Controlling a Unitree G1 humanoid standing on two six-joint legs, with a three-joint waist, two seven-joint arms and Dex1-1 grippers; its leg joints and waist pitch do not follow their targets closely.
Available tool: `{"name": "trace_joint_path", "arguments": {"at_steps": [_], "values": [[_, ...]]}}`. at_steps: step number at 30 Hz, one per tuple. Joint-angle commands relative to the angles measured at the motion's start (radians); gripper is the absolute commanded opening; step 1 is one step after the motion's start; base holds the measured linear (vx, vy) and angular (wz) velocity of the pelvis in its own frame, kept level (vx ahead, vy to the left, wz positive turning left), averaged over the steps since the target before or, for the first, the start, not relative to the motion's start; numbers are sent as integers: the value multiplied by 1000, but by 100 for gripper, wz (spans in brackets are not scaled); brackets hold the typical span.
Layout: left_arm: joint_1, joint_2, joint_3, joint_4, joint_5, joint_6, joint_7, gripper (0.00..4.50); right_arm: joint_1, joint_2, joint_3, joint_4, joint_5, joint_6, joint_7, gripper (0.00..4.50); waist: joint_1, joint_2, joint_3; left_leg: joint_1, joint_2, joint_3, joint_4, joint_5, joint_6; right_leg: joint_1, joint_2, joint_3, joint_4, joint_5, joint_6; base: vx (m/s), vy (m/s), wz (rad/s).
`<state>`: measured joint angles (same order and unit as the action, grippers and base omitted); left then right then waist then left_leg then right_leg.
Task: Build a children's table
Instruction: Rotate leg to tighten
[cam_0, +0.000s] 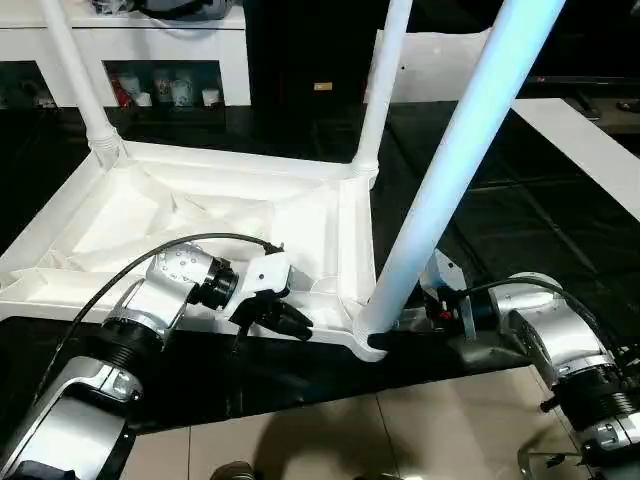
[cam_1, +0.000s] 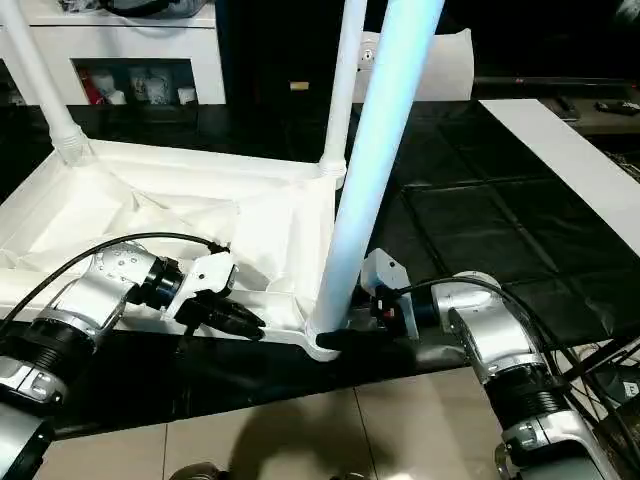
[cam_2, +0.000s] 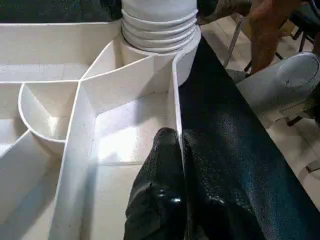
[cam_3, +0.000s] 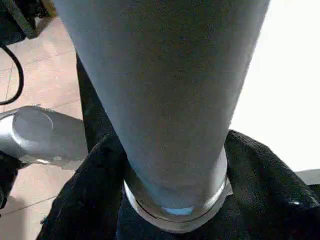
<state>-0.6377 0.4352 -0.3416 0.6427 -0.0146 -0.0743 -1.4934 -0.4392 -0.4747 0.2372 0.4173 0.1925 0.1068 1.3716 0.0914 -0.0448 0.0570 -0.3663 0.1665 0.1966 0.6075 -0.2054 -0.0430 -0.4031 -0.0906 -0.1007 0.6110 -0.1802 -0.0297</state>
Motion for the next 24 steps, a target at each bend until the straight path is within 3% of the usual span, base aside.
{"name": "trace_joint_path", "arguments": {"at_steps": [1,4,6,7,10,11,12,14,17,18,23,24], "values": [[-6,-21,-8,-28,6,18,28,0,14,10,0,-15,22,25,6,270,-5,4,-69,14,82,-28,-72,-122,62,54,-83,68,-66,-186,-230,0,0,0],[-13,-43,18,-27,10,73,115,0,33,35,-14,-35,34,83,-53,269,-3,2,-67,15,81,-29,-74,-145,51,54,-84,67,-70,-219,-226,0,0,0],[-25,-87,60,-32,2,177,241,0,42,105,-35,-26,7,146,-219,269,-9,4,-62,19,82,-32,-78,-178,29,48,-85,67,-79,-284,-214,0,0,0],[-31,-105,76,-35,-4,214,284,0,42,133,-41,-19,-5,148,-276,268,-14,8,-60,19,78,-36,-78,-210,5,50,-89,65,-84,-357,-194,0,0,0],[-61,-188,132,-29,-24,325,449,0,19,269,-86,13,11,214,-472,268,-30,2,-56,18,73,-44,-82,-257,-16,49,-90,59,-106,-498,-133,0,0,0],[-61,-189,133,-29,-24,326,450,0,19,271,-86,14,11,215,-473,267,-37,1,-57,19,73,-44,-81,-260,-20,47,-88,60,-106,-502,-129,0,0,0],[-89,-239,167,-7,-34,368,553,0,1,339,-97,38,10,226,-555,267,-45,0,-59,17,71,-46,-80,-261,-17,48,-89,58,-108,-505,-125,0,0,0],[-104,-263,182,7,-37,381,602,0,-11,373,-98,57,1,230,-600,267,-54,1,-61,18,70,-43,-77,-250,-14,43,-86,59,-108,-476,-134,0,0,0],[-159,-356,246,59,-52,403,805,0,-88,500,-130,180,-34,251,-821,267,-63,2,-61,16,67,-40,-76,-233,1,41,-85,62,-106,-445,-144,0,0,0],[-165,-369,256,61,-52,407,832,0,-99,516,-136,196,-41,255,-852,267,-67,2,-63,16,66,-42,-76,-231,-8,42,-83,60,-103,-440,-151,0,0,0],[-162,-407,245,29,-17,399,876,0,-145,585,-187,268,-59,228,-987,267,-58,1,-71,12,67,-33,-72,-138,41,51,-81,66,-84,-249,-191,26,-1,1],[-161,-406,243,28,-16,398,874,0,-145,585,-188,268,-59,226,-986,302,-56,3,-73,12,66,-31,-72,-108,56,53,-80,67,-78,-197,-202,54,-8,2]]}}
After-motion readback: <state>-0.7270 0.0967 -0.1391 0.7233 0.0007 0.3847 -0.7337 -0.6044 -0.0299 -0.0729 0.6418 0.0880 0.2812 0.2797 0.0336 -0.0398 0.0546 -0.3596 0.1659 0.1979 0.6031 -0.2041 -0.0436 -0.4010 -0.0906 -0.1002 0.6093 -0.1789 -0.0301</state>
